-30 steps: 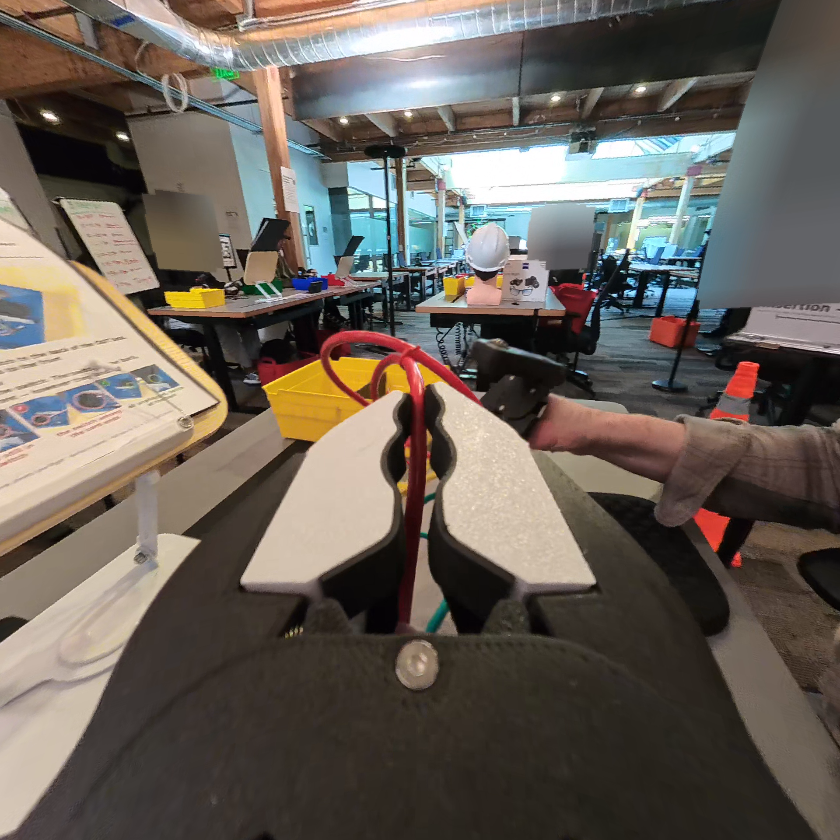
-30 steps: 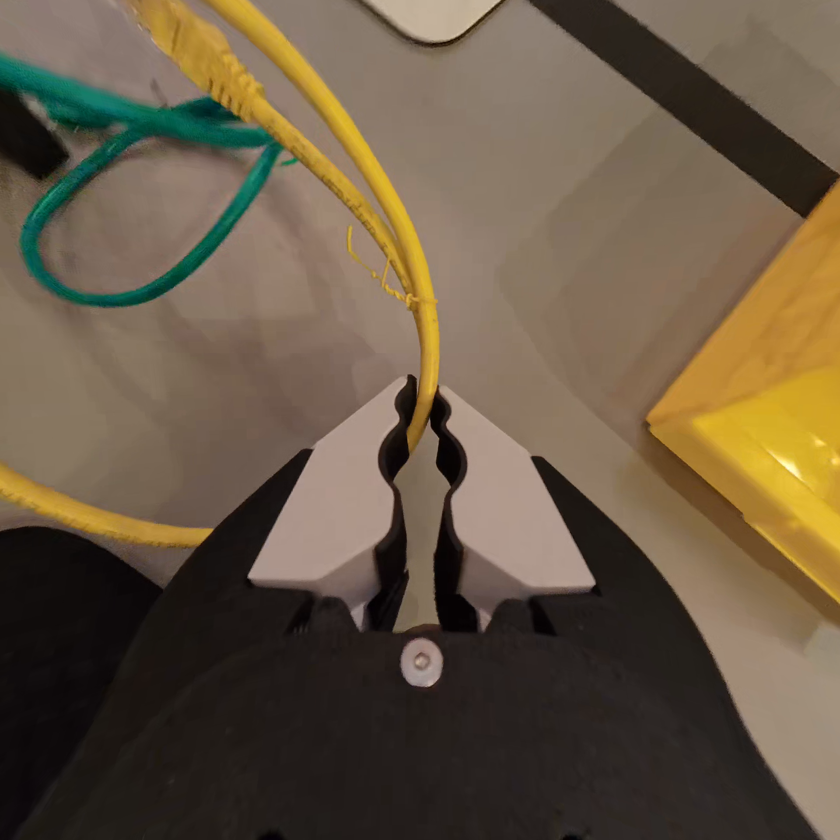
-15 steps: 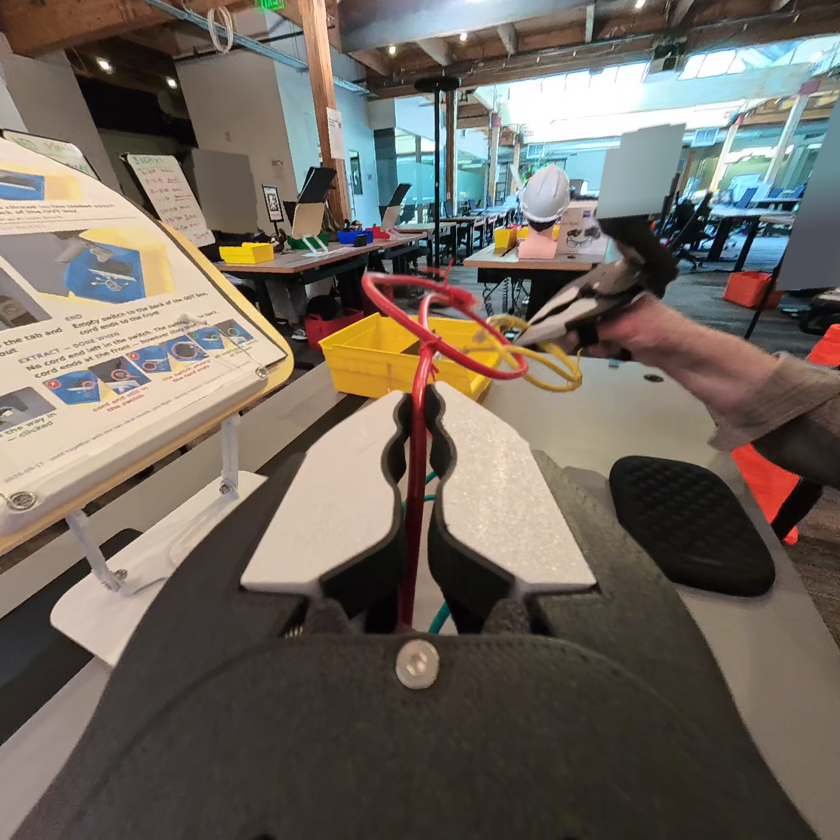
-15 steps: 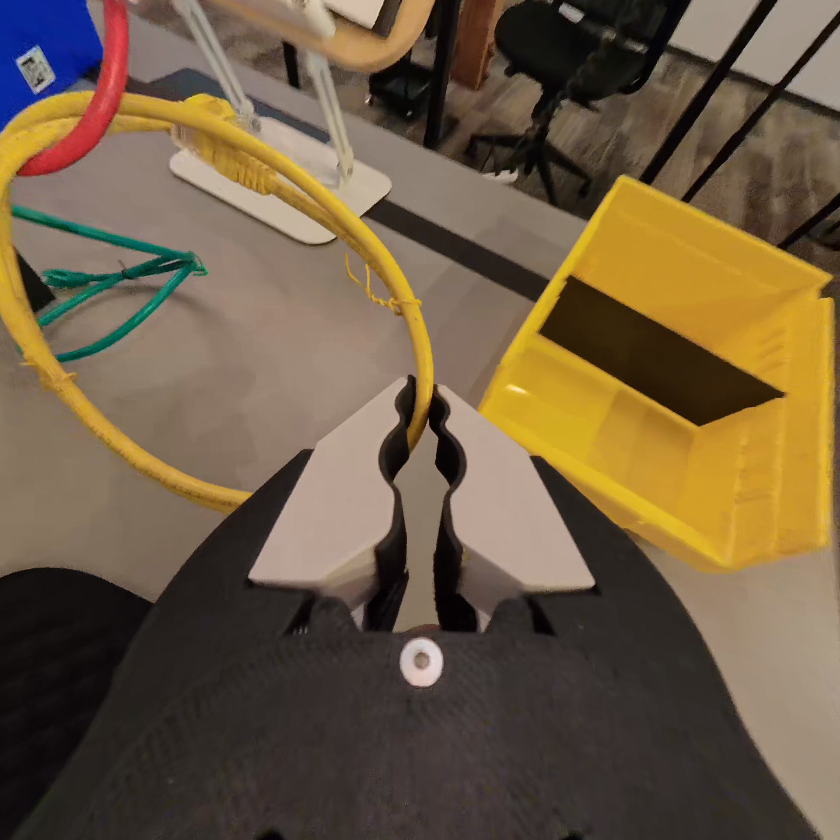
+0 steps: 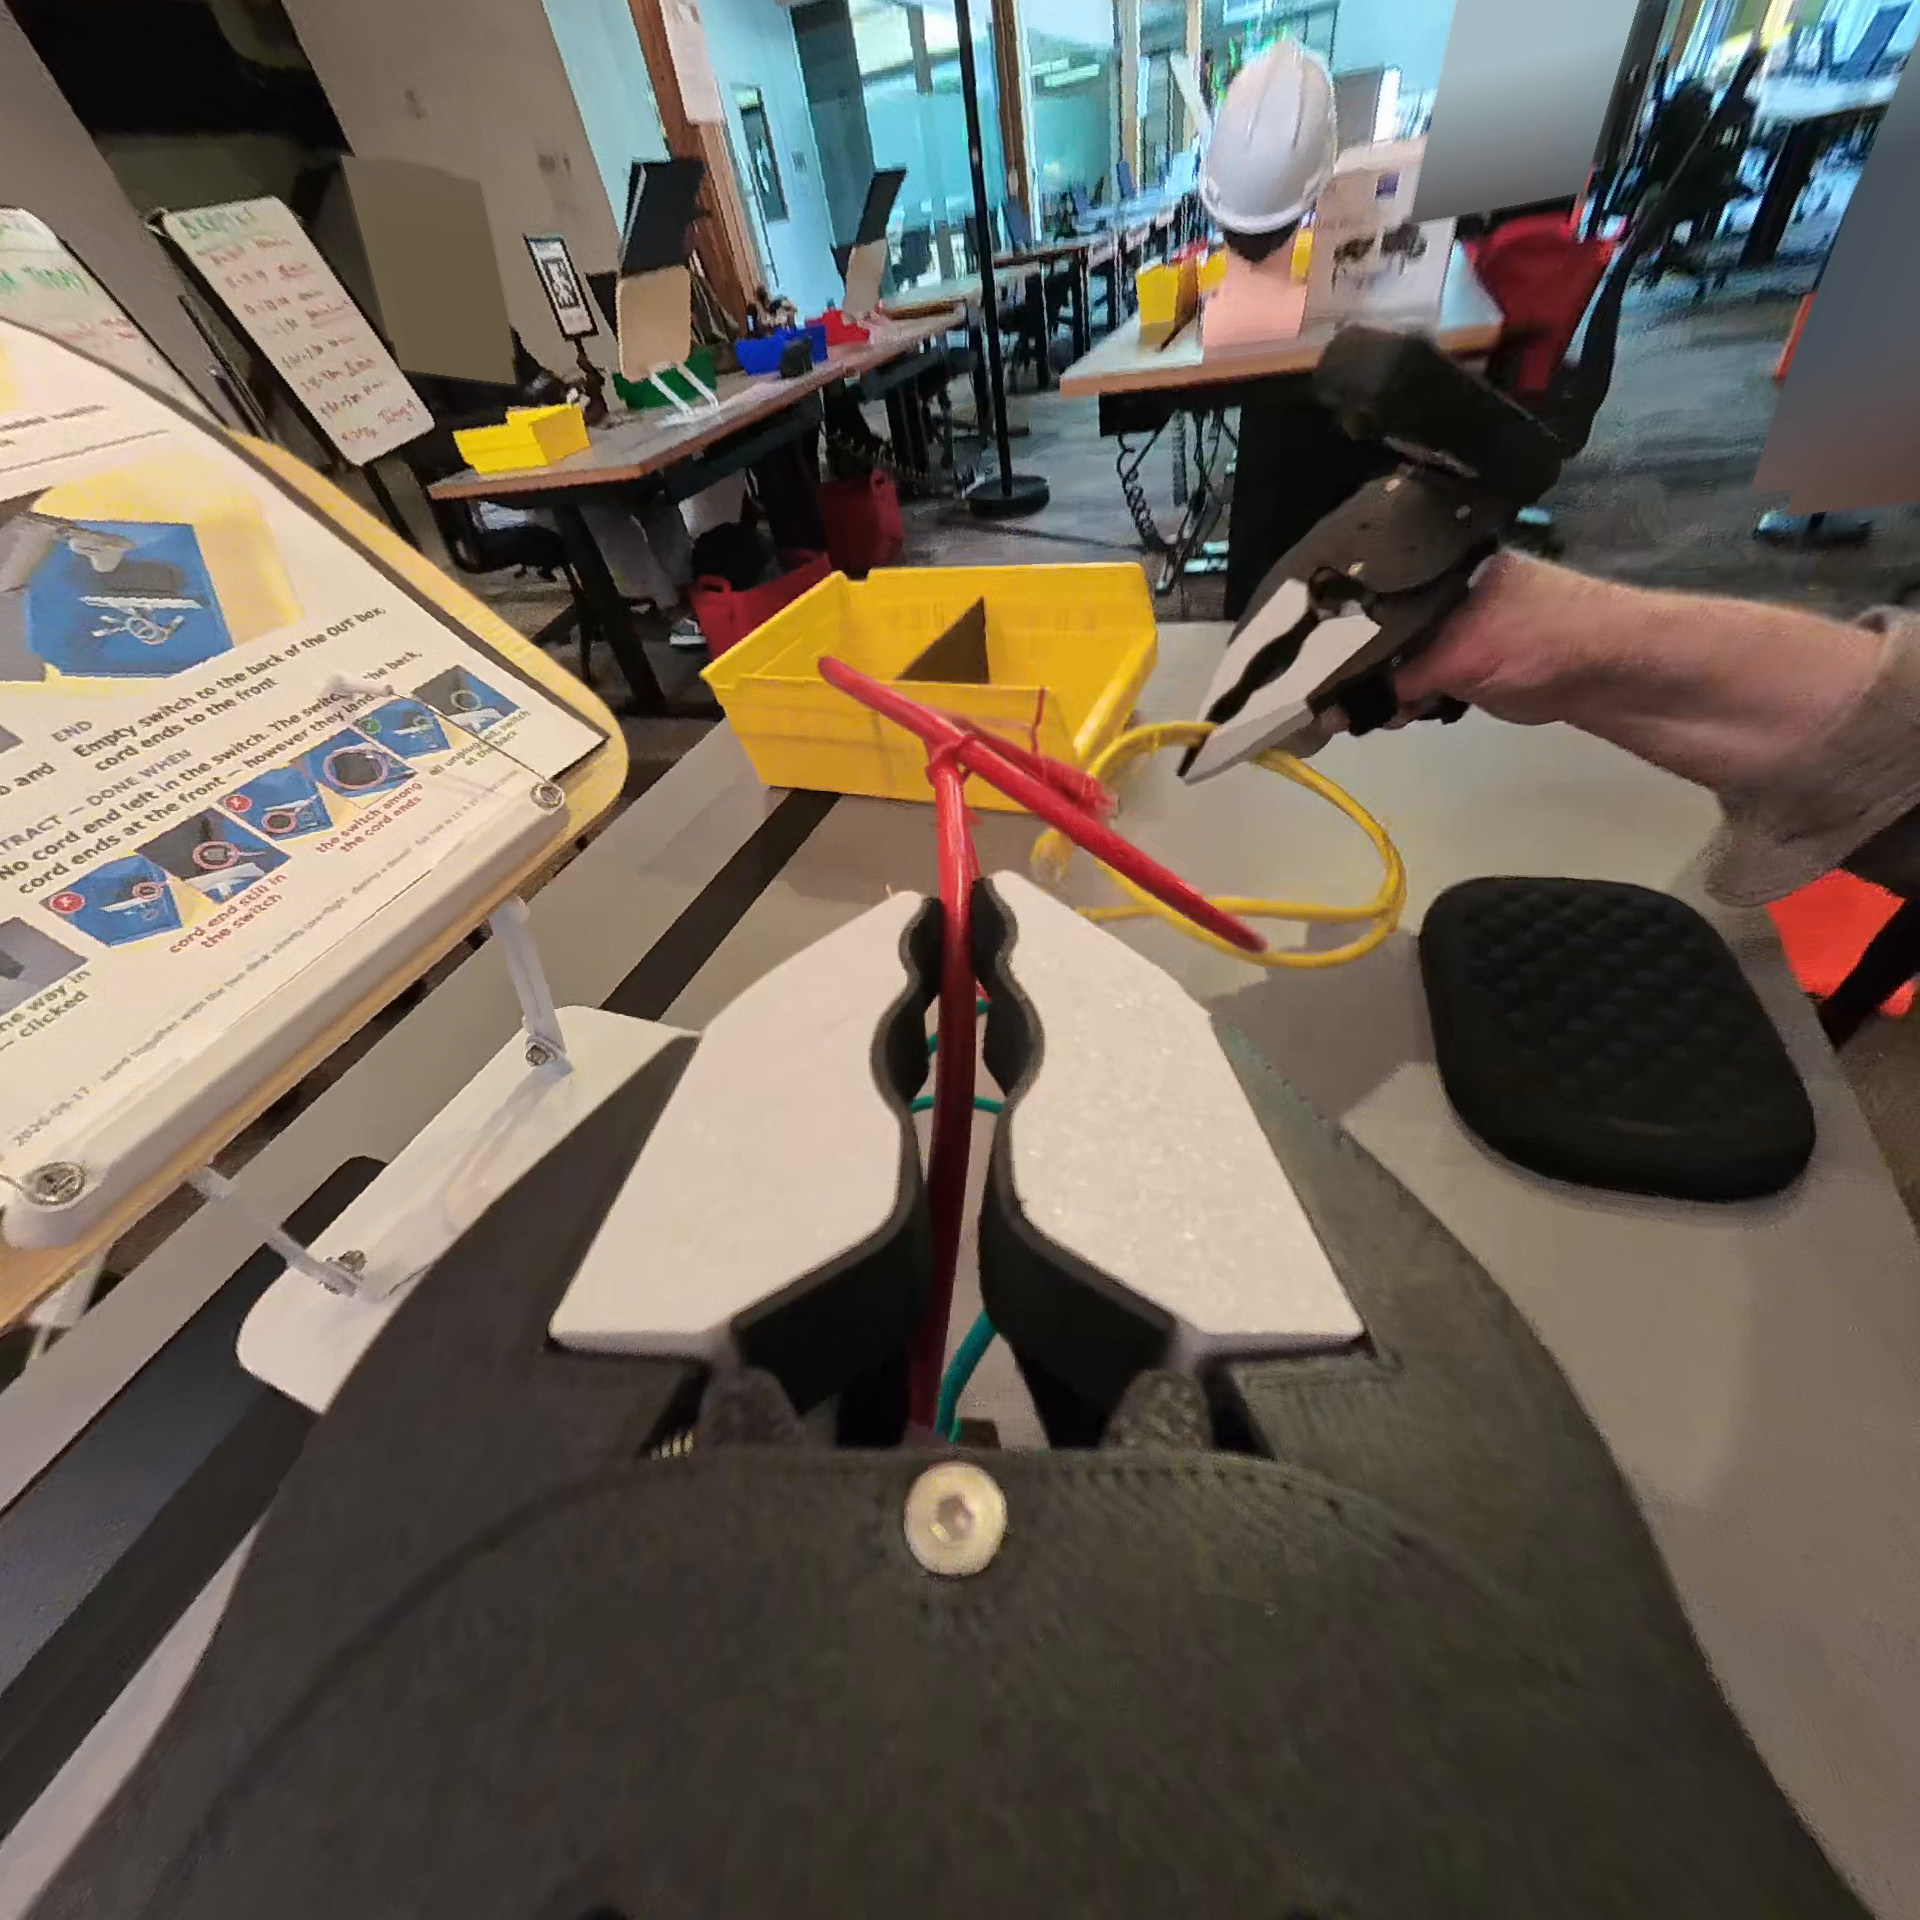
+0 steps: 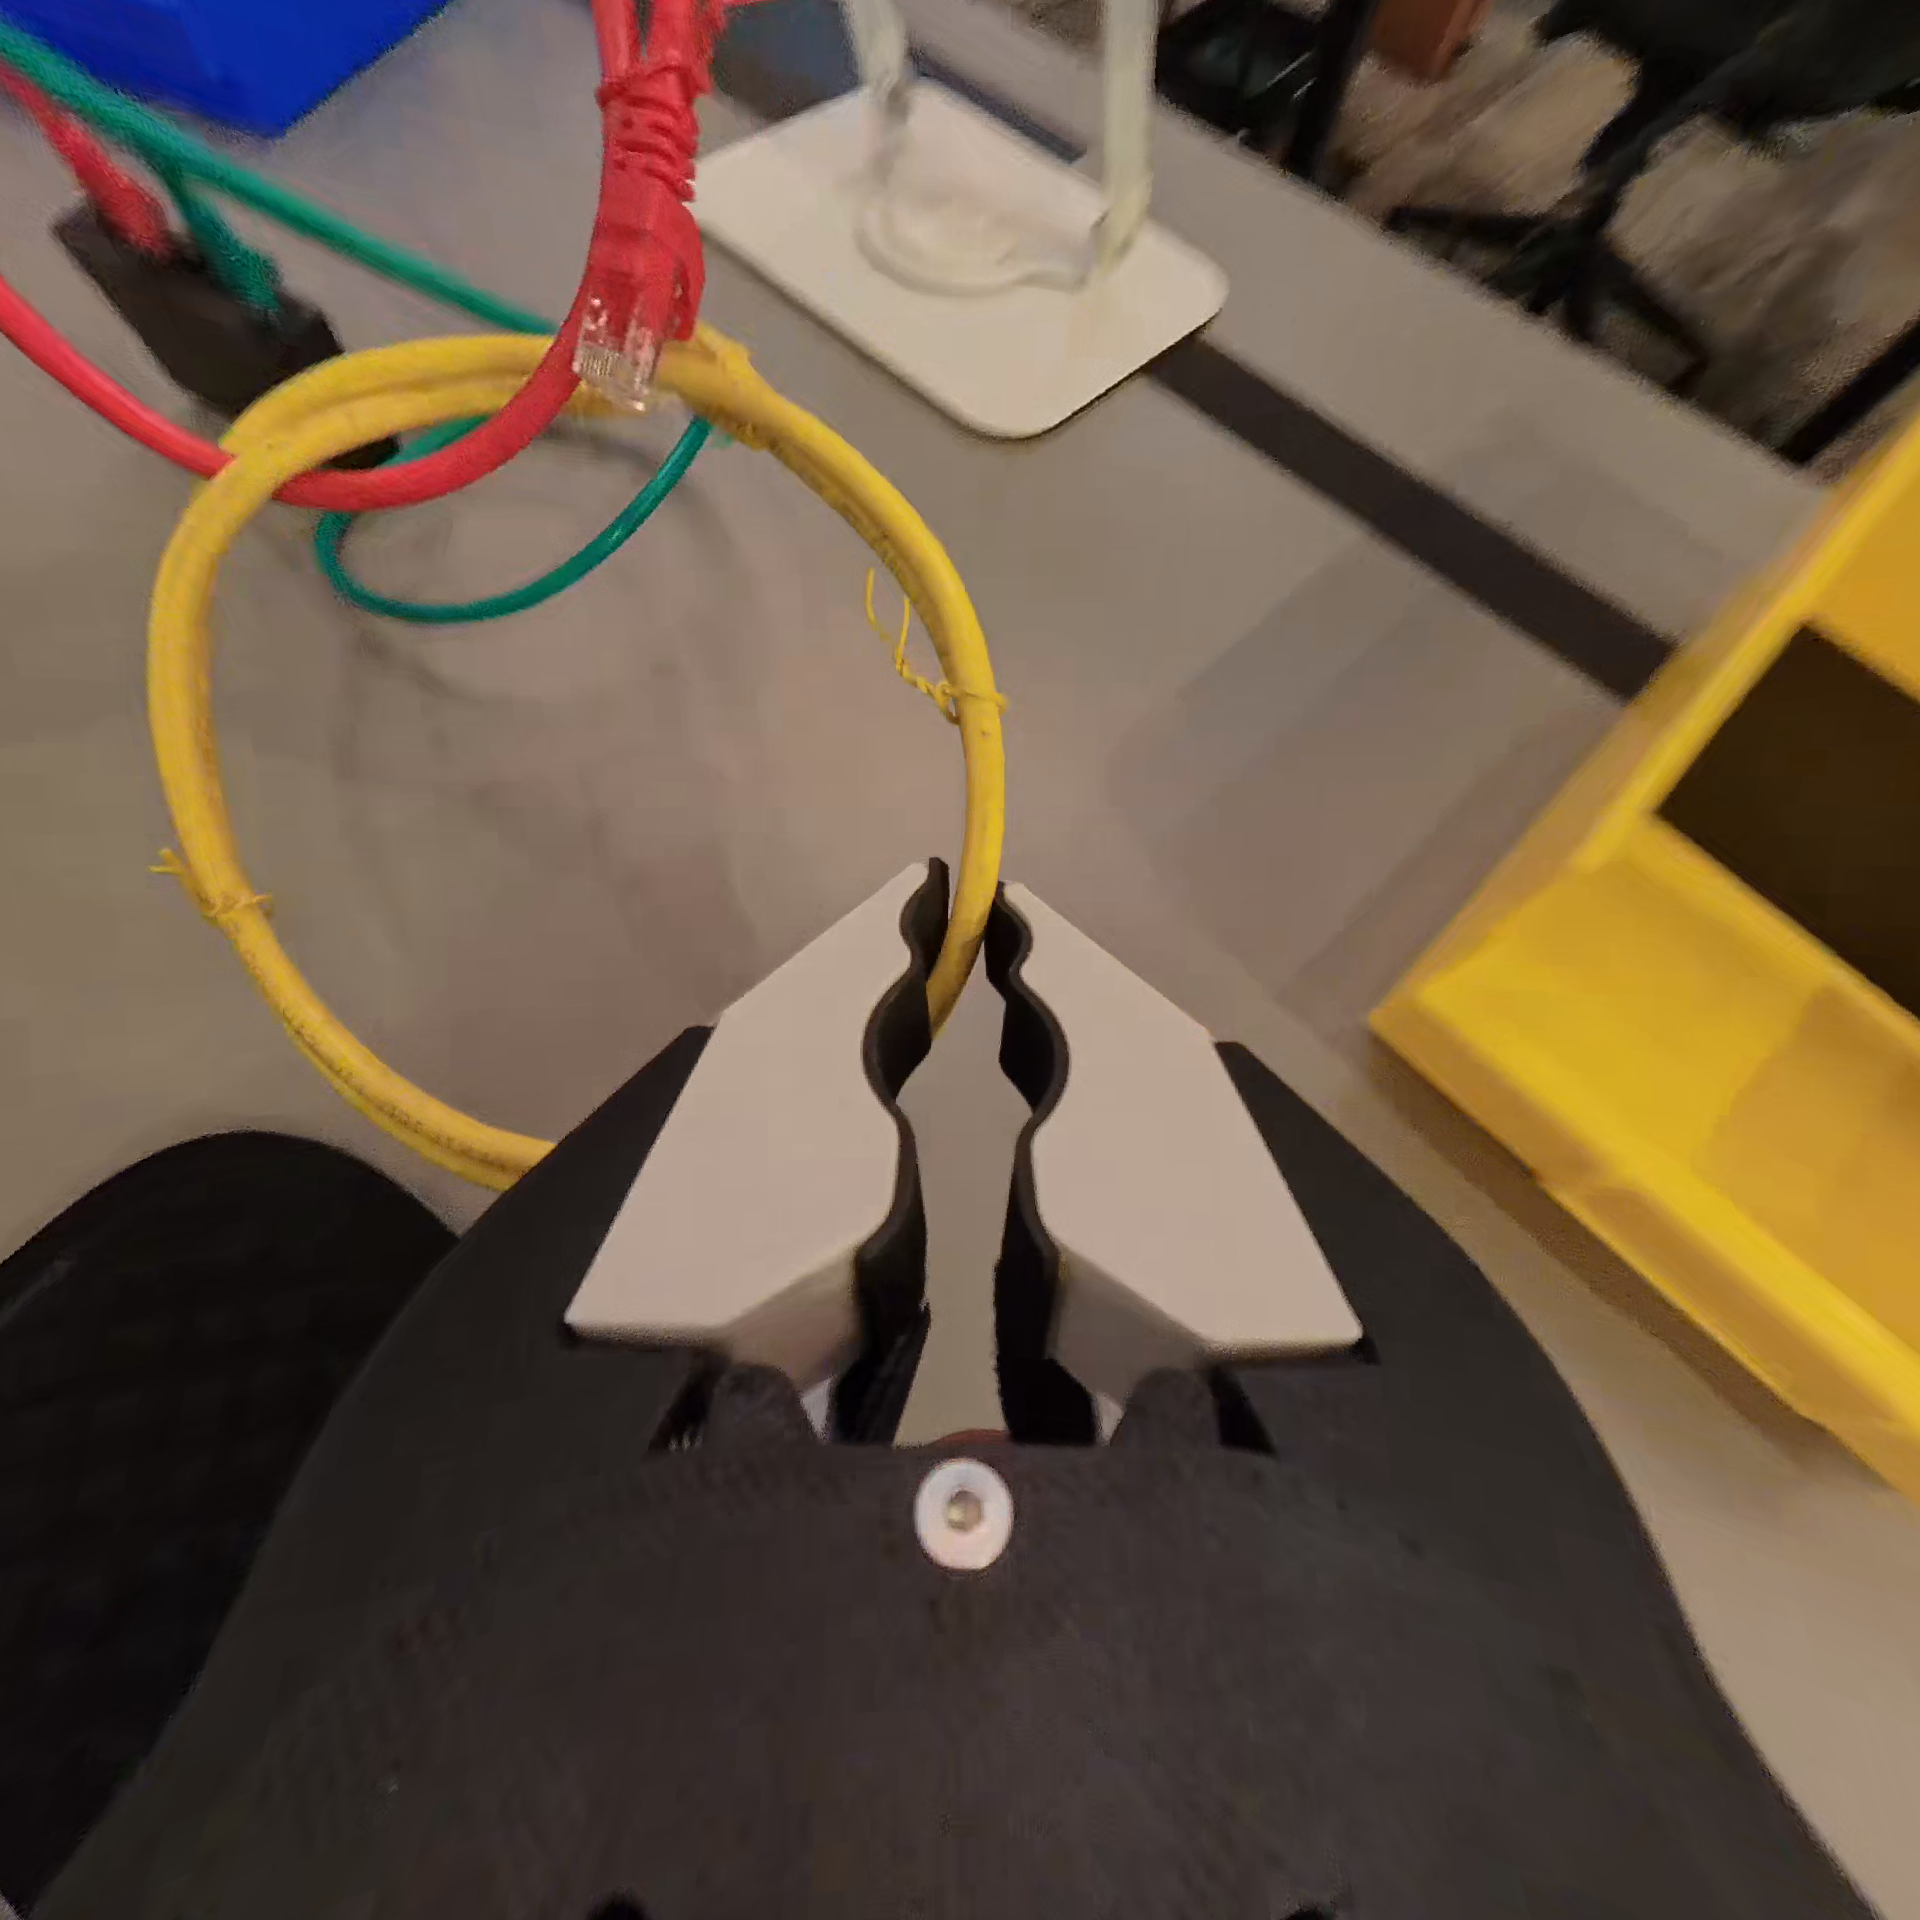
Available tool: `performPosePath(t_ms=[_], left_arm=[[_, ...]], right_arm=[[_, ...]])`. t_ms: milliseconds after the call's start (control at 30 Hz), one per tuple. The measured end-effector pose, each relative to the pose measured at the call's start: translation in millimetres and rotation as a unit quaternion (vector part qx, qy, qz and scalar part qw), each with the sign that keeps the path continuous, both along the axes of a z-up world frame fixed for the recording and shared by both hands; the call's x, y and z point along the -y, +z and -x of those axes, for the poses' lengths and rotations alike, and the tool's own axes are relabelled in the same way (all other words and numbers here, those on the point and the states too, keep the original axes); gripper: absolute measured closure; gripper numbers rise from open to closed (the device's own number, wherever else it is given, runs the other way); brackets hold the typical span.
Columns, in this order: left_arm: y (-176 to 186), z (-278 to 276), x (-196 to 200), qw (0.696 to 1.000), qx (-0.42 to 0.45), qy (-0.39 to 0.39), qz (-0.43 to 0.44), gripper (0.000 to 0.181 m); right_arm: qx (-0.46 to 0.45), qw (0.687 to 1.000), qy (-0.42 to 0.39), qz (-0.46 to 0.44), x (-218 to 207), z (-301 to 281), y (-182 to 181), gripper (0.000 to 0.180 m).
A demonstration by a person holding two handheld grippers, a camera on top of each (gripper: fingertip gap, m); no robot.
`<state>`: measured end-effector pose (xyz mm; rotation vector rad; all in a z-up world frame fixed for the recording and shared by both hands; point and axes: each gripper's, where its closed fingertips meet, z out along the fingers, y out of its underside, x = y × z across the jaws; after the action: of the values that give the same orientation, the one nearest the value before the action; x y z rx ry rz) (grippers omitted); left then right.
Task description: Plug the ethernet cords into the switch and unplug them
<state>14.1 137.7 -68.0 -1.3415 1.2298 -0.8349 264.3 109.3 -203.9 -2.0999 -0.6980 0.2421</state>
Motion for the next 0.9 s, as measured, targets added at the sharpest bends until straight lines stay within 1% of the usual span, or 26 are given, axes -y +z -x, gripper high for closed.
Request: performPosePath(t_ms=[33, 133, 267, 300, 333, 400, 433, 567, 600, 667, 700, 767, 833, 900], left_arm=[[-1, -3, 2, 1.0, -0.011, 0.0, -0.005, 0.175], [-7, -14, 9, 0.999, -0.042, -0.003, -0.014, 0.175], [-12, -23, 11, 0.998, -0.067, 0.002, -0.02, 0.175], [-13, -25, 11, 0.997, -0.071, 0.002, -0.019, 0.175], [-14, -27, 12, 0.997, -0.074, 0.002, -0.019, 0.175], [-16, -31, 13, 0.997, -0.08, 0.002, -0.021, 0.175], [-16, -33, 12, 0.996, -0.082, 0.003, -0.02, 0.175], [-17, -36, 12, 0.997, -0.082, 0.003, -0.016, 0.175], [-18, -37, 12, 0.996, -0.083, 0.003, -0.016, 0.175], [-19, -39, 14, 0.996, -0.083, 0.001, -0.017, 0.175], [-19, -39, 14, 0.996, -0.084, 0.003, -0.016, 0.175], [-20, -42, 16, 0.996, -0.082, 0.001, -0.017, 0.175], [-20, -45, 17, 0.996, -0.086, 0.006, -0.02, 0.175], [-21, -48, 20, 0.996, -0.09, 0.003, -0.027, 0.175]], right_arm=[[0.002, 1.0, 0.014, 0.019, 1, 8, -14, 0.175], [0.004, 0.997, 0.046, 0.068, 0, 26, -52, 0.173], [0.017, 0.992, 0.078, 0.096, -2, 43, -77, 0.169], [0.022, 0.991, 0.086, 0.097, -2, 46, -79, 0.164], [0.026, 0.991, 0.094, 0.097, -1, 49, -79, 0.155], [0.028, 0.991, 0.09, 0.1, -2, 50, -75, 0.128], [0.028, 0.991, 0.087, 0.099, -1, 50, -72, 0.118], [0.041, 0.994, 0.074, 0.068, 6, 45, -46, 0.107], [0.041, 0.995, 0.07, 0.056, 8, 47, -37, 0.111], [0.044, 0.994, 0.085, 0.047, 17, 58, -22, 0.109], [0.016, 0.993, 0.106, 0.05, 25, 74, -14, 0.112], [-0.074, 0.981, 0.158, 0.08, 44, 120, 0, 0.121], [-0.136, 0.964, 0.192, 0.124, 57, 166, -1, 0.128], [-0.168, 0.955, 0.189, 0.152, 53, 197, -14, 0.136]])
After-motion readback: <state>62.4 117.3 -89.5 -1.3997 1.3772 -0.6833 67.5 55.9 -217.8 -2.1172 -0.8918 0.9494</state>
